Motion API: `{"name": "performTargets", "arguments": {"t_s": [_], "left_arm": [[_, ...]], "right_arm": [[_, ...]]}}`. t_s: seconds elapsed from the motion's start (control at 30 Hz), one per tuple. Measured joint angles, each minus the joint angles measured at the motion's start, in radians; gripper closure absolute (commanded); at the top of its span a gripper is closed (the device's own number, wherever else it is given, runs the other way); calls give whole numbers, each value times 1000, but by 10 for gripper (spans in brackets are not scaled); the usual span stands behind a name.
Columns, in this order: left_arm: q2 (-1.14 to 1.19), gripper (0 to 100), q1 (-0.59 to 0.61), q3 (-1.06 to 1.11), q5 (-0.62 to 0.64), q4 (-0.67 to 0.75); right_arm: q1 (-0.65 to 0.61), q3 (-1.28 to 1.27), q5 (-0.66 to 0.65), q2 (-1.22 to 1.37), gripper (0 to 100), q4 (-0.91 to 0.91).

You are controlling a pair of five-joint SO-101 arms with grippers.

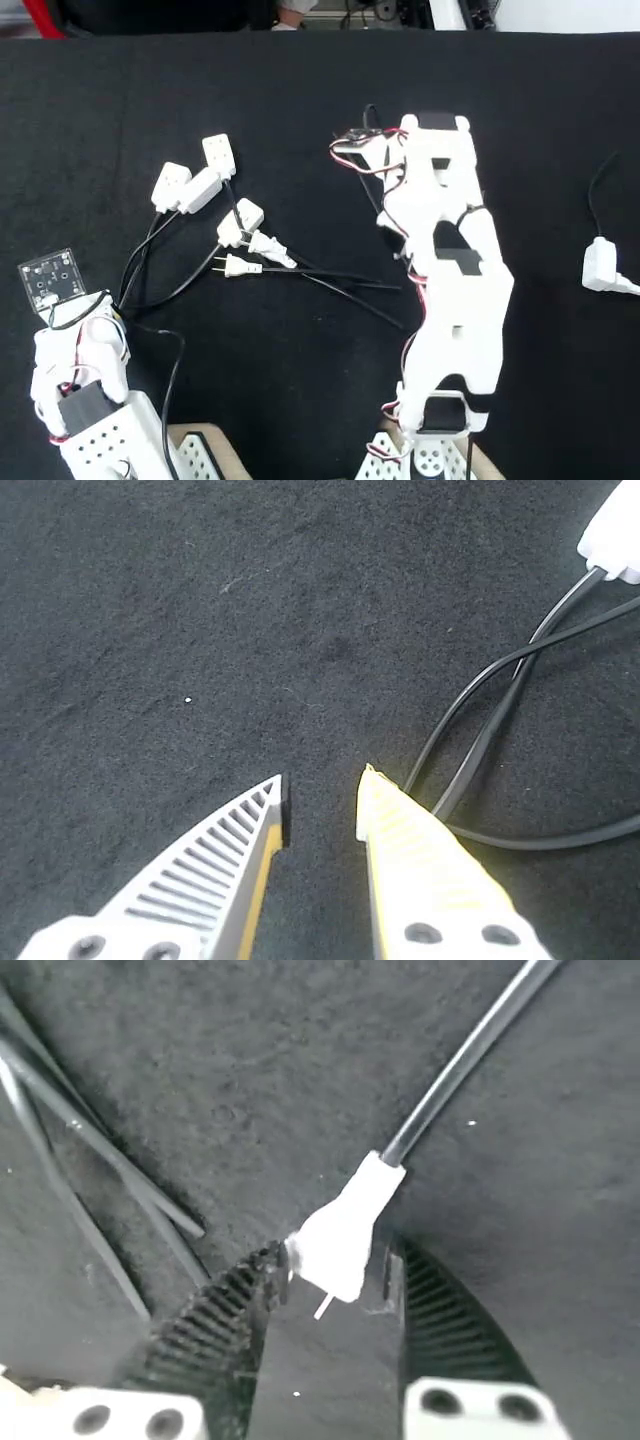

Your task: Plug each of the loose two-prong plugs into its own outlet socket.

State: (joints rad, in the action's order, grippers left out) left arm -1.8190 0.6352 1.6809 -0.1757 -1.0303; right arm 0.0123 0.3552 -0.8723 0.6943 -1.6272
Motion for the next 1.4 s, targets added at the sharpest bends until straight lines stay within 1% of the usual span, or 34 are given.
{"name": "performTargets", "arguments": {"t_s": [0.13, 0.17, 0.27, 0.3, 0.4, 0.5, 0.67, 0.8, 0.97, 1.1, 1.23, 1.4], "left_arm": [[0, 866, 0, 0, 0, 0], [0, 866, 0, 0, 0, 0], [0, 866, 0, 0, 0, 0], [0, 866, 0, 0, 0, 0], [0, 866, 0, 0, 0, 0], [0, 866, 0, 0, 0, 0], [0, 866, 0, 0, 0, 0], [0, 866, 0, 0, 0, 0], [0, 866, 0, 0, 0, 0], [0, 866, 0, 0, 0, 0], [0, 866, 0, 0, 0, 0], [0, 866, 0, 0, 0, 0]], "right_arm": [[-12, 14, 32, 43, 846, -5], [-11, 25, 40, 52, 864, -6], [-8, 74, 74, 83, 969, -8], [-5, 89, 89, 87, 988, -8], [-3, 132, 130, 98, 975, -3], [-11, 178, 149, 104, 977, -49], [-9, 241, 150, 109, 977, -98], [-6, 239, 114, 109, 977, -100], [46, 164, 46, 109, 977, -100], [117, 126, 35, 109, 977, -100], [173, 68, 89, 106, 972, -100], [181, 25, 121, 103, 965, -100]]}}
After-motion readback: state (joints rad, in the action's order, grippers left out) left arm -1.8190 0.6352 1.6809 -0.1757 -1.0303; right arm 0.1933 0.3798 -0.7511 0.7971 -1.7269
